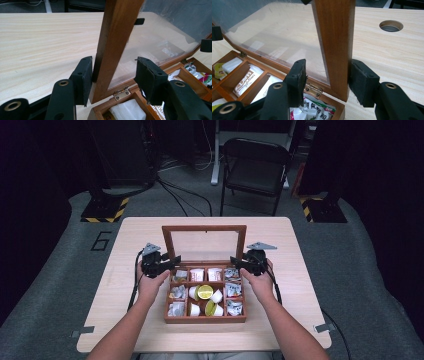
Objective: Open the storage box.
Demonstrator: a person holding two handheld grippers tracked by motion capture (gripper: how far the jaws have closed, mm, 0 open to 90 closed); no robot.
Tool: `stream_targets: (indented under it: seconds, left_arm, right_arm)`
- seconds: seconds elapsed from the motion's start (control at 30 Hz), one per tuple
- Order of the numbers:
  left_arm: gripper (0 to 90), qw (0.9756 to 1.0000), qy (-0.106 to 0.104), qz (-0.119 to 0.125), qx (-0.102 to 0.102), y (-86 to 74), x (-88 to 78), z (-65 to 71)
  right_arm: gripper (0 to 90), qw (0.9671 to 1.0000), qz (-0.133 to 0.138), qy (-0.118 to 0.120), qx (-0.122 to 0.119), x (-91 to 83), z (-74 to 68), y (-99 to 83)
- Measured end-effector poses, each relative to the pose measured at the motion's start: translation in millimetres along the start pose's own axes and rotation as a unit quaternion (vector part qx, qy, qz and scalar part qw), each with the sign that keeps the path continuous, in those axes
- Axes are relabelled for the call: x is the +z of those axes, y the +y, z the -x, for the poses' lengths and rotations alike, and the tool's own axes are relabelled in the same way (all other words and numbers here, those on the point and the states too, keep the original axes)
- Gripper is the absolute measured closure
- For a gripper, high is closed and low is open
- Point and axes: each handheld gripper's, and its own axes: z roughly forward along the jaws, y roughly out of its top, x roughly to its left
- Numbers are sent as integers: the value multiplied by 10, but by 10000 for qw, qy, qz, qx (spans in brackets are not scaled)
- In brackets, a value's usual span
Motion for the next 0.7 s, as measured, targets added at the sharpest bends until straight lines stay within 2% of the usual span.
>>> stream_targets:
  seconds: [0.17, 0.37, 0.43, 0.7]
  left_arm:
    - [484, 9999, 104, 40, -77, 0, 37, 17]
    - [482, 9998, 97, 72, -174, 3, 61, -8]
    - [485, 9996, 97, 73, -266, 4, 78, -17]
    - [533, 9991, 267, 99, -327, 5, 129, -29]
  right_arm:
    - [497, 9999, 38, -75, 126, 28, -9, 1]
    - [520, 9997, 67, -106, 193, 43, 7, -1]
    - [528, 9997, 76, -129, 203, 47, 12, -3]
    - [552, 9992, 126, -223, 305, 85, 13, -8]
